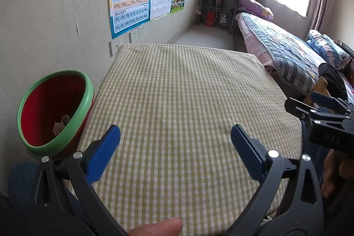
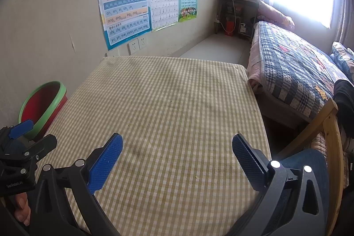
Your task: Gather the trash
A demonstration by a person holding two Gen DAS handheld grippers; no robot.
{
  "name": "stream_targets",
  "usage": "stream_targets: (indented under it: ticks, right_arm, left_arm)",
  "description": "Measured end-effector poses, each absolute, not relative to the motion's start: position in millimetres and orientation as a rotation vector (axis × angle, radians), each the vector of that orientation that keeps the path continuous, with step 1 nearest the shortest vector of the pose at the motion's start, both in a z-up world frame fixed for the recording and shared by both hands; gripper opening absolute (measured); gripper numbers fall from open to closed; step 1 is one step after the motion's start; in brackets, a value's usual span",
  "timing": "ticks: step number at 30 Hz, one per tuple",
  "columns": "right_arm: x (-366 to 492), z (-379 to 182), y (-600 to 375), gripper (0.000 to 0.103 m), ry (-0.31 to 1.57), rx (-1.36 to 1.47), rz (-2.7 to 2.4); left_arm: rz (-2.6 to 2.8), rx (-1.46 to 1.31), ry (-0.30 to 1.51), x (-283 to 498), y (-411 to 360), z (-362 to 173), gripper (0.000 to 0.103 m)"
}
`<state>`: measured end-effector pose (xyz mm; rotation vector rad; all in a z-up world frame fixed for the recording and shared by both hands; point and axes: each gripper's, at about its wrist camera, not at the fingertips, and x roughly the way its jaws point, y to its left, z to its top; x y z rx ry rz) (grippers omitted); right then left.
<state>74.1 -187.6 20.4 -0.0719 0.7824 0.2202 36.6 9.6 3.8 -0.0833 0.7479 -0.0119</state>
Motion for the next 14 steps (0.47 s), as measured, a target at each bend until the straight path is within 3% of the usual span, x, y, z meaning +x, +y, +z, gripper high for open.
stream_targets:
  ticks: [14]
  right_arm:
    - [74.6, 20.2, -188.1, 0.096, 0.782, -0.071, 0.223]
  left_arm:
    - [0.001, -0.083, 0.744, 35.6, 8.8, 3.9, 0.098]
